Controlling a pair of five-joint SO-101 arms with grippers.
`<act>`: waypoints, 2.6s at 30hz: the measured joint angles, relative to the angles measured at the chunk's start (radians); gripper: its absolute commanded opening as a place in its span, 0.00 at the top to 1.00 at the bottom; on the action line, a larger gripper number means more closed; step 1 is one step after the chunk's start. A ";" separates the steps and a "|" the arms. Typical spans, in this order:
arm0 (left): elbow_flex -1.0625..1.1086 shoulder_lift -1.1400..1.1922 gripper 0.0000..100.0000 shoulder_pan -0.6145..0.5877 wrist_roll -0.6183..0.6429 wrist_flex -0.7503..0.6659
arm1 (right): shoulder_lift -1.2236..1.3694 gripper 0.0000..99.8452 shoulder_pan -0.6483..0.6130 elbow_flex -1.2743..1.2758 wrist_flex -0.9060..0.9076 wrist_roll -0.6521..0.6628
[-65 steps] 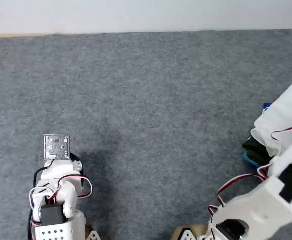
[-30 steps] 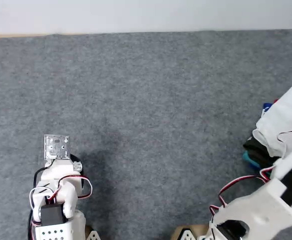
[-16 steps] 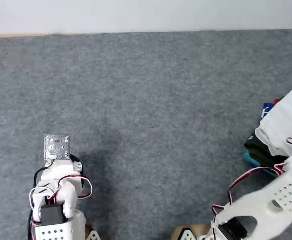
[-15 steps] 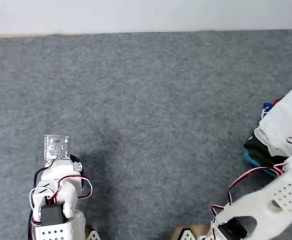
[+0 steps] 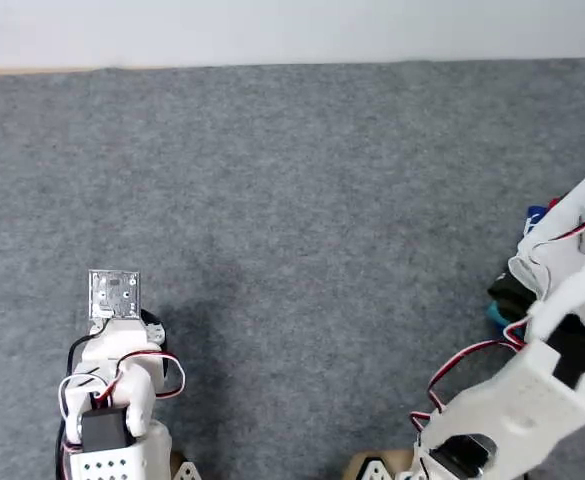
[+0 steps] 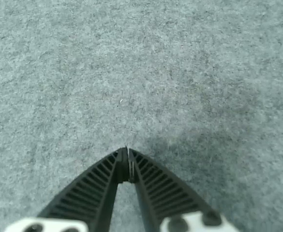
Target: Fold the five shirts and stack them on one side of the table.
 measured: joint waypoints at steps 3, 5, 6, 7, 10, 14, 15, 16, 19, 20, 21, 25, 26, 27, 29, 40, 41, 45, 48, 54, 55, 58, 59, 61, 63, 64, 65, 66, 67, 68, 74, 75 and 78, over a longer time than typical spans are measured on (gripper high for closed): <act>0.000 0.000 0.99 0.000 0.000 0.015 | 0.012 0.96 -0.014 -0.002 0.002 -0.072; 0.000 0.000 0.99 0.000 0.000 0.020 | 0.054 0.96 -0.032 -0.002 0.002 -0.127; 0.000 0.000 0.99 0.000 0.000 0.021 | 0.078 0.96 -0.044 -0.002 -0.002 -0.149; 0.000 0.000 0.99 0.000 0.000 0.021 | 0.109 0.96 -0.057 -0.002 -0.002 -0.169; 0.000 0.000 0.99 0.000 0.000 0.021 | 0.203 0.96 -0.100 -0.002 0.003 -0.224; 0.000 0.000 0.99 0.000 0.000 0.021 | 0.249 0.96 -0.137 0.015 0.006 -0.265; 0.000 0.000 0.99 0.000 0.000 0.021 | 0.247 0.96 -0.141 0.025 0.006 -0.269; 0.000 0.000 0.99 0.000 0.000 0.021 | 0.244 0.96 -0.147 0.035 0.006 -0.270; 0.000 0.000 0.99 0.000 0.000 0.021 | 0.199 0.96 -0.157 0.077 0.006 -0.270; 0.000 0.000 0.99 0.000 0.000 0.021 | 0.167 0.96 -0.157 0.087 0.006 -0.270; 0.000 0.000 0.99 0.000 0.000 0.021 | 0.130 0.96 -0.157 0.097 0.006 -0.264; 0.000 0.000 0.99 0.000 0.000 0.021 | -0.057 0.96 -0.127 0.107 0.006 -0.216; 0.000 0.000 0.99 0.000 0.000 0.021 | -0.101 0.96 -0.107 0.107 0.006 -0.206; 0.000 0.000 0.99 0.000 0.000 0.021 | -0.143 0.96 -0.084 0.107 0.006 -0.198; 0.000 0.000 0.99 0.000 0.000 0.021 | -0.187 0.96 -0.026 0.107 0.006 -0.169; 0.000 0.000 0.99 0.000 0.000 0.021 | 0.025 0.99 0.308 0.209 -0.009 -0.025; 0.000 0.000 0.99 0.000 0.000 0.021 | 0.058 0.99 0.327 0.210 -0.009 -0.011; 0.000 0.000 0.99 0.000 0.000 0.021 | 0.089 0.99 0.354 0.210 0.003 0.041; 0.000 0.000 0.99 0.000 0.000 0.021 | 0.049 0.99 0.353 0.210 0.003 0.055; 0.000 0.000 0.99 0.000 0.000 0.021 | -0.186 0.99 0.285 0.198 0.003 0.057; 0.000 0.000 0.99 0.000 0.000 0.021 | -0.221 0.99 0.262 0.198 0.003 0.057; 0.000 0.000 0.99 0.000 0.000 0.021 | -0.284 0.99 0.176 0.196 0.003 0.057; 0.000 0.000 0.99 0.000 0.000 0.021 | -0.290 0.99 0.146 0.196 0.003 0.057; 0.000 0.000 0.99 0.000 0.000 0.021 | -0.290 0.99 0.078 0.198 0.003 0.058; 0.000 0.000 0.99 0.000 0.000 0.021 | -0.272 0.99 0.005 0.215 0.002 0.058; 0.000 0.000 0.99 0.000 0.000 0.021 | -0.253 0.99 -0.029 0.233 -0.003 0.058; 0.000 0.000 0.99 0.000 0.000 0.021 | -0.227 0.99 -0.055 0.252 -0.008 0.049; 0.000 0.000 0.99 0.000 0.000 0.021 | -0.199 0.99 -0.077 0.272 -0.023 0.026; 0.000 0.000 0.99 0.000 0.000 0.021 | -0.169 0.99 -0.092 0.287 -0.041 -0.002; 0.000 0.000 0.99 0.000 0.000 0.021 | -0.141 0.99 -0.106 0.298 -0.055 -0.032; 0.000 0.000 0.99 0.000 0.000 0.021 | 0.020 0.99 -0.172 0.311 -0.077 -0.106; 0.000 0.000 0.99 0.000 0.000 0.021 | 0.041 0.99 -0.181 0.311 -0.077 -0.107; 0.000 0.000 0.99 0.000 0.000 0.021 | 0.060 0.99 -0.204 0.311 -0.077 -0.107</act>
